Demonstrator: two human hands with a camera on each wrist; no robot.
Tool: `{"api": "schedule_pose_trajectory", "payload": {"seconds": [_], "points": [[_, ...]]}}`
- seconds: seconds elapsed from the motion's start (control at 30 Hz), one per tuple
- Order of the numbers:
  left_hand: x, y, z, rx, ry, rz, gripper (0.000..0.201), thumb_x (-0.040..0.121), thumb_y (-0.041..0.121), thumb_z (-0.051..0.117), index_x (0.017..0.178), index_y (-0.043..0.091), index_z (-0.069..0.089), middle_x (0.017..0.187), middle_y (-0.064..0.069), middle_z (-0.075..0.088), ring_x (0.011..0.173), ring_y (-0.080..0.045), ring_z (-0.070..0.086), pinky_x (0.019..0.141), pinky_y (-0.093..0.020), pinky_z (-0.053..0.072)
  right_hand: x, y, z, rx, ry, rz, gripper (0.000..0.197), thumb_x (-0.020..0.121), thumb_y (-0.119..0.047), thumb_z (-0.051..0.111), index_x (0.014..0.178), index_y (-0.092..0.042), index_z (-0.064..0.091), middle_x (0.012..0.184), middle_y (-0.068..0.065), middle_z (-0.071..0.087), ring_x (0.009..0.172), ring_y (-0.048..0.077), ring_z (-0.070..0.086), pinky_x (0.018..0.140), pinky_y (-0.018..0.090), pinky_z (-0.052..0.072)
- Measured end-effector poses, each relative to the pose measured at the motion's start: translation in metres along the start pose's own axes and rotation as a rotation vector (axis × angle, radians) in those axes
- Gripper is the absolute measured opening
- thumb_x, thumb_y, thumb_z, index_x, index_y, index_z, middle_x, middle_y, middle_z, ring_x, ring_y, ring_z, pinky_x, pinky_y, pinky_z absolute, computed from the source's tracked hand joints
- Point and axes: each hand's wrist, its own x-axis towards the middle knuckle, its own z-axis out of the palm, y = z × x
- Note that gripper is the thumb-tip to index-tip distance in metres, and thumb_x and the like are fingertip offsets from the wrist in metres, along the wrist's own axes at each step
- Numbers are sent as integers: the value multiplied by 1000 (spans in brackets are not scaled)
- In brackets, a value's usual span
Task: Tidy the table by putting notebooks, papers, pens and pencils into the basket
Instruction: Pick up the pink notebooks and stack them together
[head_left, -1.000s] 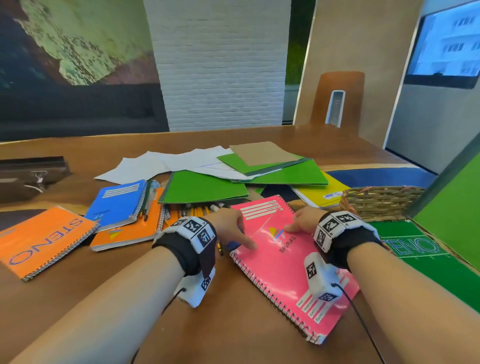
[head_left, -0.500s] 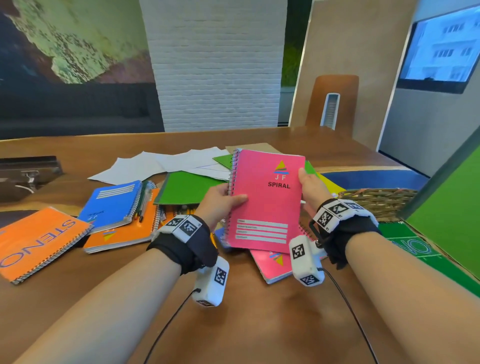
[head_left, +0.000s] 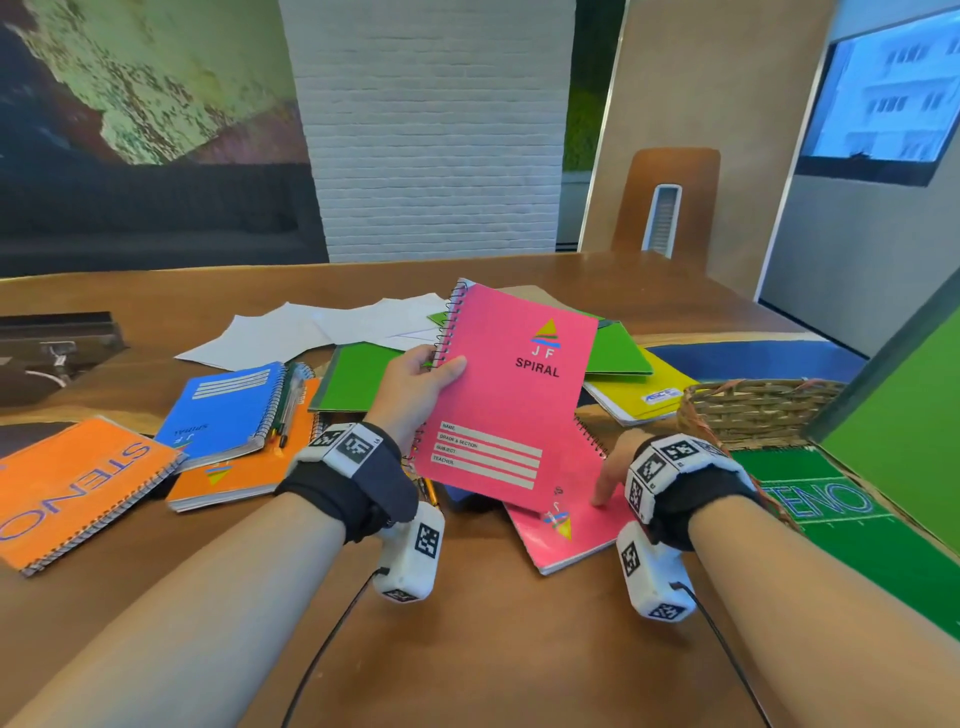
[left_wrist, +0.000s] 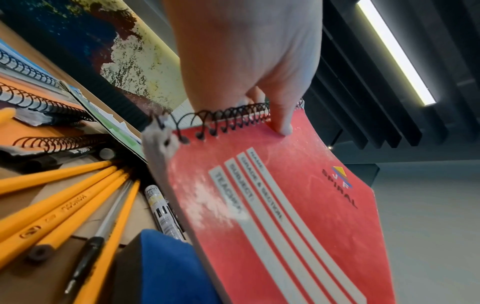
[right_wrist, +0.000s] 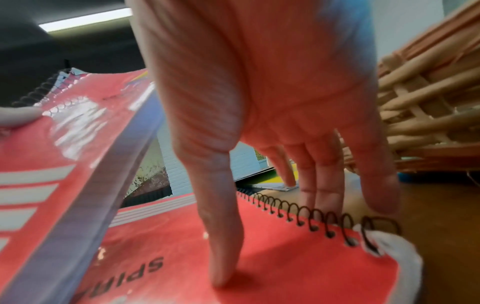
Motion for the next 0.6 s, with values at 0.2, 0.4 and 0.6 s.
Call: {"api": "schedule_pose_trajectory", "payload": {"seconds": [0.2,0.4,0.6], "points": [[-2,3,-3,15,-21,-17,16,93,23,58,106,12,60,91,-11,70,72,-25,67,70,-36,57,0,1,-6,16,-47,10,24,69,-35,80,82,-16,71,84,-3,67,75,15,61,67,21,47],[-4,7,-11,111,-28,10,13,91,29,60,94,16,64,95,-13,70,77,-27,67,76,-37,56,1,-8,-24,306,89,48,39,73,-19,78,106,-2,66,101,10,65,94,27,61,77,30,48],[-6,12,-23,138,-46,16,11,89,29,63,90,18,65,88,-11,70,70,-24,66,65,-29,57,9,-27,-33,809,358,-122,21,80,-8,67,101,-8,70,87,11,62,84,19,53,68,28,43]]}}
